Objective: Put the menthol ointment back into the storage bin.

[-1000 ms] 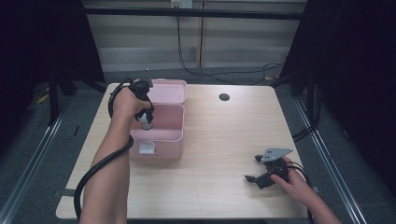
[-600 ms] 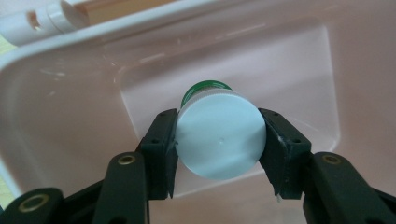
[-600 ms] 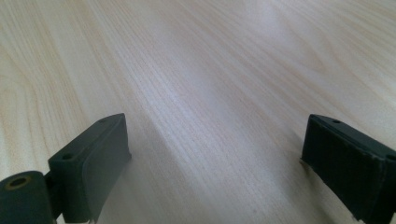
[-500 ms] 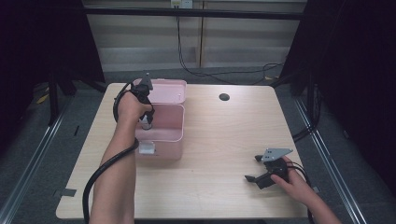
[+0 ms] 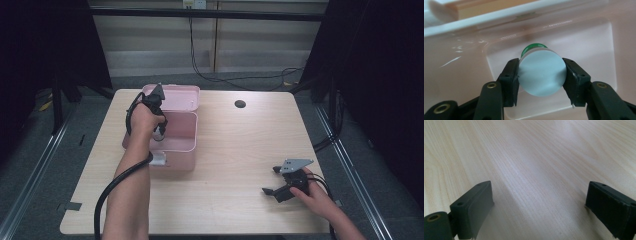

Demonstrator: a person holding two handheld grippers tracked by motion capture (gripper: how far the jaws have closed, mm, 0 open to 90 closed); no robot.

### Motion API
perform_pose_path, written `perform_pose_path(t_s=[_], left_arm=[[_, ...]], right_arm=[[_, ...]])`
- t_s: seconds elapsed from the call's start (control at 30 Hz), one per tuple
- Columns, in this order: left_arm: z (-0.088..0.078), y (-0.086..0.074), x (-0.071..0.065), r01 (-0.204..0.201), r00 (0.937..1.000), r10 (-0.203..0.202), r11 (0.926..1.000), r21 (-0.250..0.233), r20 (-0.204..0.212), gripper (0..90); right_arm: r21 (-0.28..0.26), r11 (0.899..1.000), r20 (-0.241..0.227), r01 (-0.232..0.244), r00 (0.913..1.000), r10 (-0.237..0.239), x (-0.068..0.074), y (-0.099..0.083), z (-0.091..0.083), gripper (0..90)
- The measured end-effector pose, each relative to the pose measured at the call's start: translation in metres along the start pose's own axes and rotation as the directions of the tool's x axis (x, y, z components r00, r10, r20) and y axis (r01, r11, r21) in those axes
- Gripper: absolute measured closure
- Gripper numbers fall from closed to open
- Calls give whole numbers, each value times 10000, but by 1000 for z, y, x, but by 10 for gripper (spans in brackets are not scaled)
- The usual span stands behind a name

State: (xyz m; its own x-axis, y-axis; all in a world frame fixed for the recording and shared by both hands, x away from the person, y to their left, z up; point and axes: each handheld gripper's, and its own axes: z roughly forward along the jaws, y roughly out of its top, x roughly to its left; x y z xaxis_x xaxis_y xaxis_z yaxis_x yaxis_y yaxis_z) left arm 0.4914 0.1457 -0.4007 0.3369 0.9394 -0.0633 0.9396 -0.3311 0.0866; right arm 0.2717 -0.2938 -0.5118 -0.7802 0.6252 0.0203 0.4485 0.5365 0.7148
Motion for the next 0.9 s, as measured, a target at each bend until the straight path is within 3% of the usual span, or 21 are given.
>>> perform_pose_path(t_s=[0.3,0.9], left_arm=[[12,-1,0,156,9998,-158,9997,-180,-97,506],[28,-4,3,51,9992,-75,9982,-602,-403,504]], right_arm=[[-1,10000,1,-4,10000,4,0,0,0,68],[4,10000,1,-16,10000,16,0,0,0,68]])
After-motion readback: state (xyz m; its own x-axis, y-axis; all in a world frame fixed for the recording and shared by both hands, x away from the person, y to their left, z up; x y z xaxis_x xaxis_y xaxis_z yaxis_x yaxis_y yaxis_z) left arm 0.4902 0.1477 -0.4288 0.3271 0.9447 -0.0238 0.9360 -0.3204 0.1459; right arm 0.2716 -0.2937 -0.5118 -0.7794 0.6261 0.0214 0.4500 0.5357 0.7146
